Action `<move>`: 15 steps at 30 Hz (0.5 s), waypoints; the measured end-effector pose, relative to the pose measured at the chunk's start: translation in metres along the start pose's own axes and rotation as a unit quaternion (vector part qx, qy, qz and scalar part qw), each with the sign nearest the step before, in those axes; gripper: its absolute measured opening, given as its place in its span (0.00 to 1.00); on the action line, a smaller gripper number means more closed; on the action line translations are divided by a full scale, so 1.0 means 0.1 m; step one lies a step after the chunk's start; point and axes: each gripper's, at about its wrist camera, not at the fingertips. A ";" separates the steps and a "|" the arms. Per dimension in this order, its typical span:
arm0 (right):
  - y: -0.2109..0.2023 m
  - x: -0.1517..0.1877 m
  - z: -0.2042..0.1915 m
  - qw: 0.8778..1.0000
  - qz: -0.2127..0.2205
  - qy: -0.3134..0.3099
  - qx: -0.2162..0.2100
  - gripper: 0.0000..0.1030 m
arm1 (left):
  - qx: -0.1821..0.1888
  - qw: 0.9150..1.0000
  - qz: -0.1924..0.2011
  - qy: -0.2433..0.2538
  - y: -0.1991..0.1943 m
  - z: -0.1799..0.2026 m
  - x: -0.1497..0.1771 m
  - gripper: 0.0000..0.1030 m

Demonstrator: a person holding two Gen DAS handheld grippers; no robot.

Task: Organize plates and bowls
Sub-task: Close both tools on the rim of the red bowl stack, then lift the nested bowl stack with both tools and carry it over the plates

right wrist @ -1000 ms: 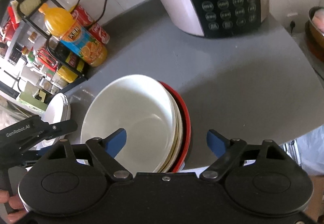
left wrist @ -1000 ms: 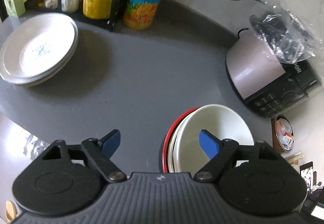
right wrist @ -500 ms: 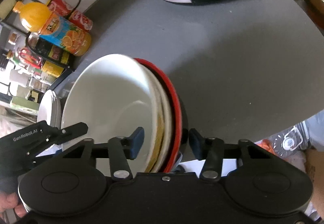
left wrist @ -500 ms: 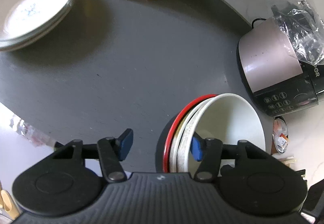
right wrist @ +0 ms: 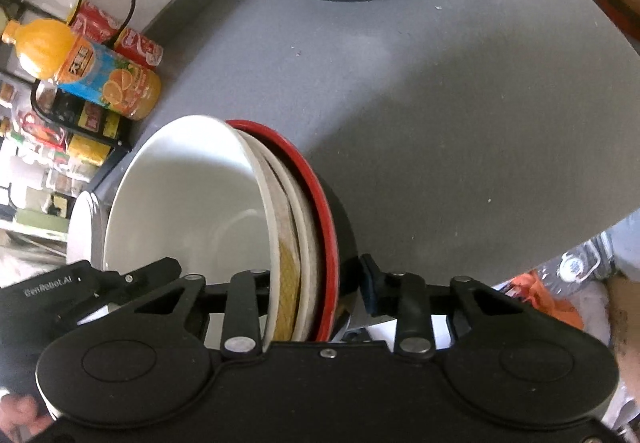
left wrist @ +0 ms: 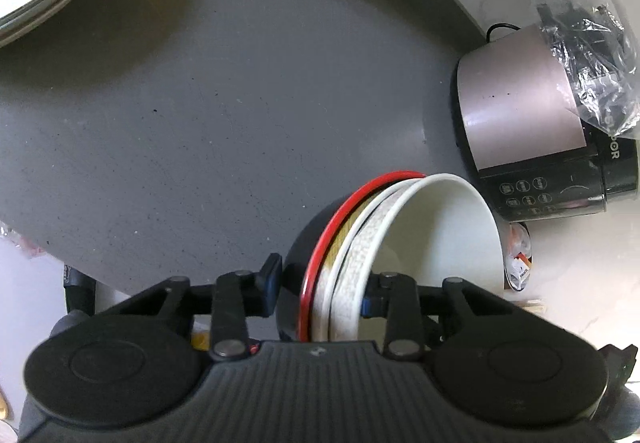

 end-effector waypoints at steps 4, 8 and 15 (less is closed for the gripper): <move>0.00 -0.02 0.02 1.000 0.003 0.009 -0.008 0.31 | 0.007 1.000 -0.012 0.009 -0.02 -0.03 -0.02 0.34; 0.01 0.01 -0.08 1.000 0.008 -0.006 -0.009 0.31 | 0.007 1.000 -0.011 0.007 -0.05 -0.09 -0.05 0.34; 0.05 0.02 -0.29 1.000 0.007 -0.017 -0.013 0.30 | 0.006 1.000 -0.002 0.011 -0.22 -0.20 -0.19 0.34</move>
Point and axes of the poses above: each gripper's, at about its wrist camera, not at the fingertips, and y roughly the way its jaws point, z to its right, x to its underside, and after that the axes turned 1 degree about y, right-handed
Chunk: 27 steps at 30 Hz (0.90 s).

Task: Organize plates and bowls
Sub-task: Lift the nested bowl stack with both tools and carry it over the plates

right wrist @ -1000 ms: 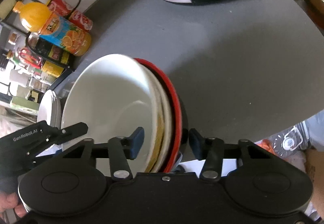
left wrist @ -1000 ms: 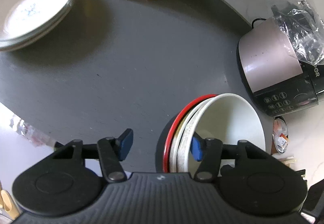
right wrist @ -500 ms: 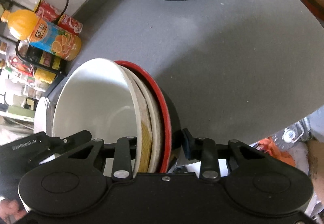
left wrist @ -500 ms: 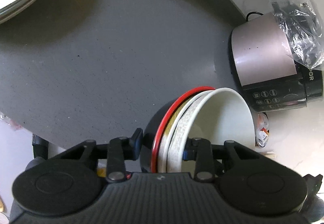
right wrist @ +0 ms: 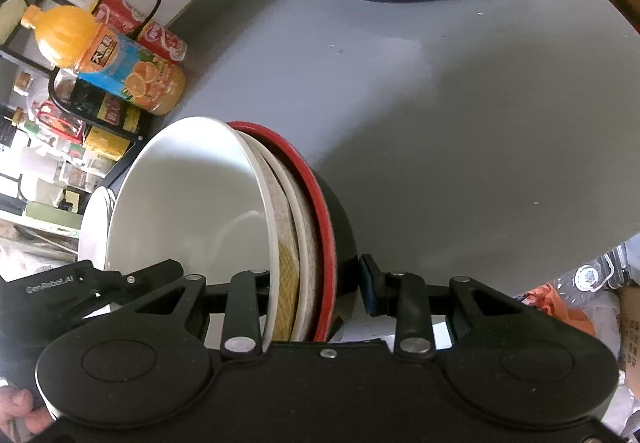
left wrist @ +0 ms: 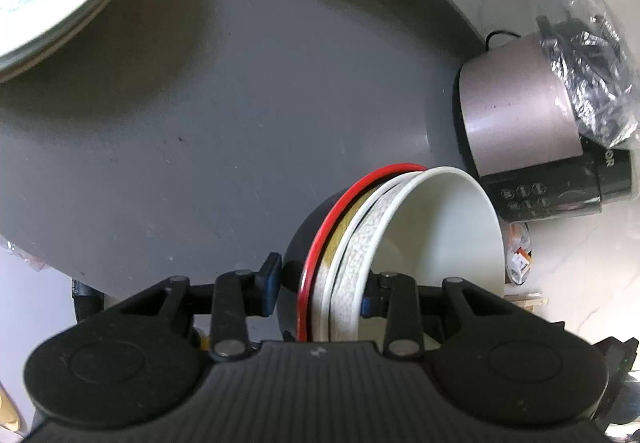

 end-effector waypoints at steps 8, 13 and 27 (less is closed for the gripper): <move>0.05 0.00 -0.44 1.000 0.002 -0.021 -0.010 0.30 | -0.001 1.000 0.022 -0.008 -0.32 -0.19 -0.17 0.34; 0.07 -0.01 -0.85 0.999 0.004 -0.044 -0.021 0.30 | -0.004 0.999 0.040 -0.019 -0.60 -0.38 -0.31 0.34; 0.27 0.04 -1.85 0.995 -0.005 -0.082 -0.050 0.30 | -0.015 0.995 0.091 -0.040 -1.47 -0.88 -0.82 0.34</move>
Point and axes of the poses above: each gripper's, at about its wrist camera, not at the fingertips, and y roughly the way its jaws point, z to its right, x to its underside, and after that the axes turned 1 degree about y, right-handed
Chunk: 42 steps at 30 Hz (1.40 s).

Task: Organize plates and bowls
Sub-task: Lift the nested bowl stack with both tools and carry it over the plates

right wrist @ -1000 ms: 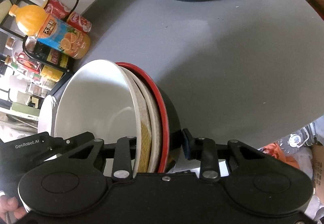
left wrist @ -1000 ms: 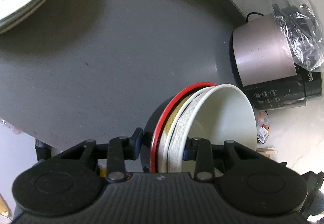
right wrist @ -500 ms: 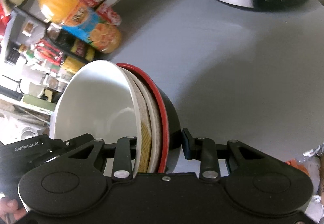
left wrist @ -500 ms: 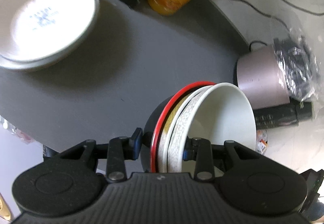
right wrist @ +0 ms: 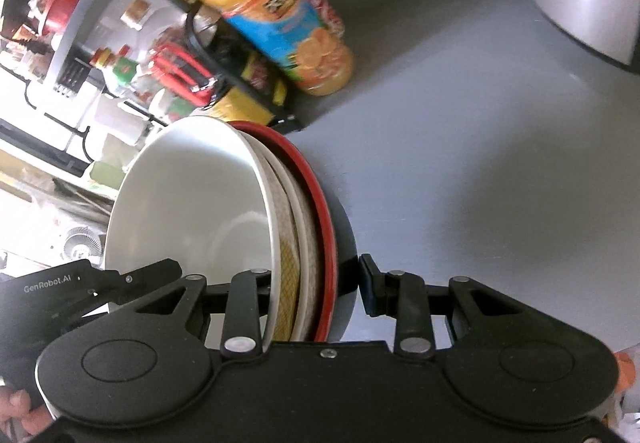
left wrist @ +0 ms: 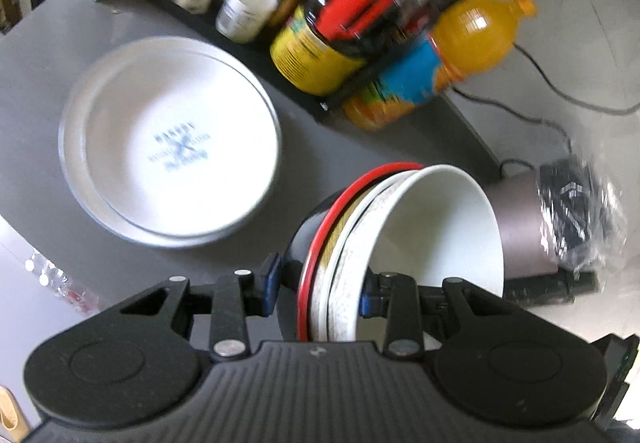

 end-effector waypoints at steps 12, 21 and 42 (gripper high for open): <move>0.35 -0.01 -0.71 1.000 -0.002 -0.026 -0.009 0.30 | 0.006 0.999 0.028 -0.027 -0.31 -0.48 -0.41 0.34; 0.69 -0.09 -1.08 1.000 -0.005 -0.023 -0.008 0.30 | 0.007 0.999 0.030 -0.037 -0.39 -0.86 -0.78 0.34; 1.36 -0.27 -1.14 0.998 -0.061 0.005 0.024 0.31 | -0.007 0.999 -0.027 -0.032 0.20 -1.27 -1.34 0.34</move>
Point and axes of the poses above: each gripper's, at about its wrist camera, not at the fingertips, and y roughly the way its jaws point, z to its right, x to its underside, and after that the axes turned 1 degree about y, right-handed
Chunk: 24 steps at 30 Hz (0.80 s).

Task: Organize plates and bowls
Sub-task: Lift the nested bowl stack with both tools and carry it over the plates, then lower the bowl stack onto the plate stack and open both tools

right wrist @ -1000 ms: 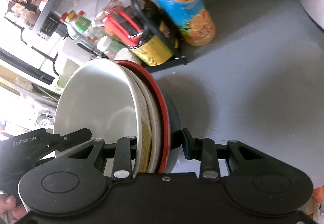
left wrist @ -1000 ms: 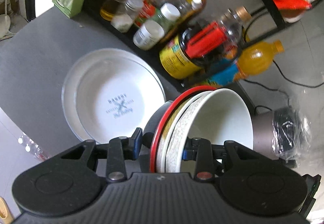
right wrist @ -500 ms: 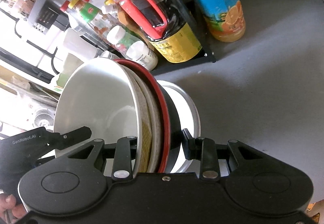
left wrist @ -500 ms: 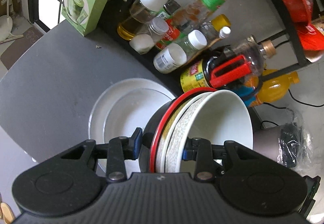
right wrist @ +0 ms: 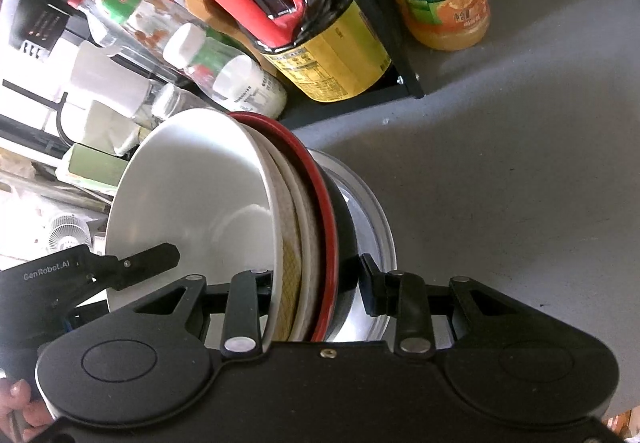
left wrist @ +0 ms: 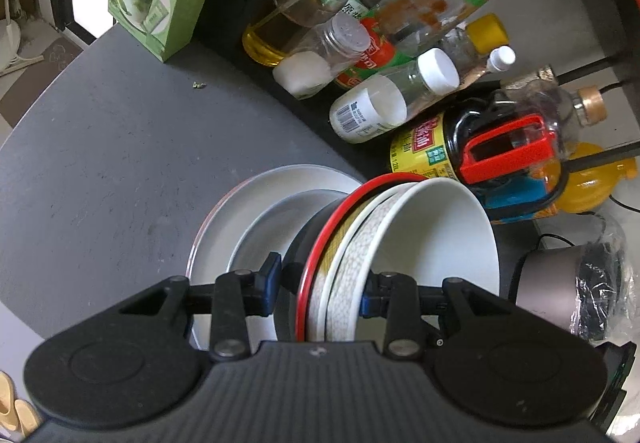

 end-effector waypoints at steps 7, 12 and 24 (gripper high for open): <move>0.09 -0.04 0.04 1.000 -0.020 0.004 0.007 0.31 | -0.007 1.000 -0.019 0.002 0.13 -0.02 -0.06 0.34; 0.13 -0.03 0.02 1.000 -0.022 -0.001 0.006 0.31 | -0.015 1.000 -0.020 0.001 0.15 -0.05 -0.05 0.34; -0.18 -0.05 0.08 0.999 0.029 -0.013 -0.027 0.63 | -0.017 1.000 0.014 0.008 0.09 0.01 -0.04 0.38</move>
Point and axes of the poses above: each gripper's, at about its wrist camera, not at the fingertips, and y roughly the way its jaws point, z to its right, x to its underside, and after that the axes turned 1 degree about y, right-handed
